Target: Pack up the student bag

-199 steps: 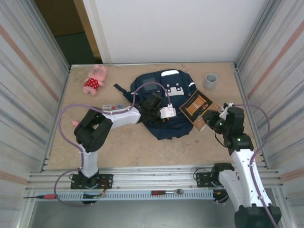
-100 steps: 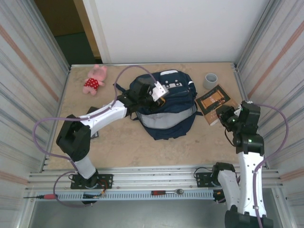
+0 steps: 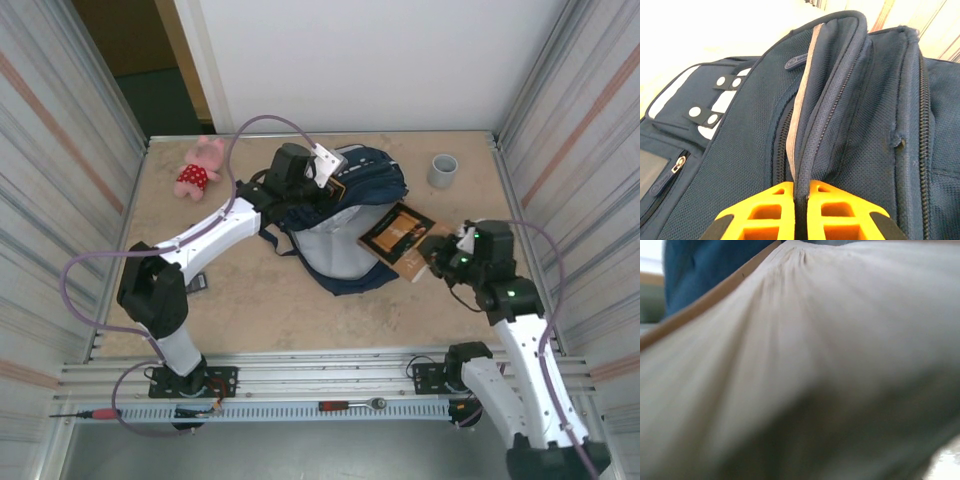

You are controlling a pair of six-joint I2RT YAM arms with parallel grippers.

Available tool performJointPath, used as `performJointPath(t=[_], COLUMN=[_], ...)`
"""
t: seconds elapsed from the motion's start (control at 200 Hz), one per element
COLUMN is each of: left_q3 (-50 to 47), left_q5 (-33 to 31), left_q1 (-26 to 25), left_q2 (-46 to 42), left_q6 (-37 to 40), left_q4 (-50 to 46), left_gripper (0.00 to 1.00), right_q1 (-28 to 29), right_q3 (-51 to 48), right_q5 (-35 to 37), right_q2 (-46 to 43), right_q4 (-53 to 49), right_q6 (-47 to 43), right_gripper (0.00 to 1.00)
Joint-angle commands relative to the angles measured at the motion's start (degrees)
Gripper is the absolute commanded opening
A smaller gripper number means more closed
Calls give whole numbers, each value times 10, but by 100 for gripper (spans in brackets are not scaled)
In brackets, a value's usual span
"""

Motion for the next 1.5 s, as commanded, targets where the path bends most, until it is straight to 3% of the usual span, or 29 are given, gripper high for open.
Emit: performJointPath(t=[0.0, 0.125, 0.22, 0.451, 0.817, 1.178, 1.293, 1.378, 1.493], left_q3=[34, 37, 36, 35, 25, 27, 25, 26, 20], left_q5=[27, 44, 62, 104, 194, 221, 212, 200, 191], left_q1=[8, 13, 20, 31, 55, 66, 70, 72, 75], left_q2=[-24, -25, -26, -25, -27, -28, -28, -29, -31], left_q6=[-42, -51, -64, -80, -134, -125, -123, -116, -103], left_q4=[37, 40, 47, 66, 142, 146, 142, 130, 122], left_gripper=[0, 0, 0, 0, 0, 0, 0, 0, 0], right_q1=[75, 143, 167, 177, 203, 222, 221, 219, 217], right_q3=[-32, -117, -148, -159, -66, 49, 78, 78, 71], right_q5=[78, 195, 254, 275, 305, 318, 310, 299, 277], right_q2=[10, 22, 47, 161, 446, 659, 697, 706, 684], right_q4=[190, 375, 457, 582, 765, 801, 761, 745, 684], right_q6=[90, 145, 155, 189, 231, 274, 287, 302, 306], right_gripper=[0, 0, 0, 0, 0, 1, 10, 33, 53])
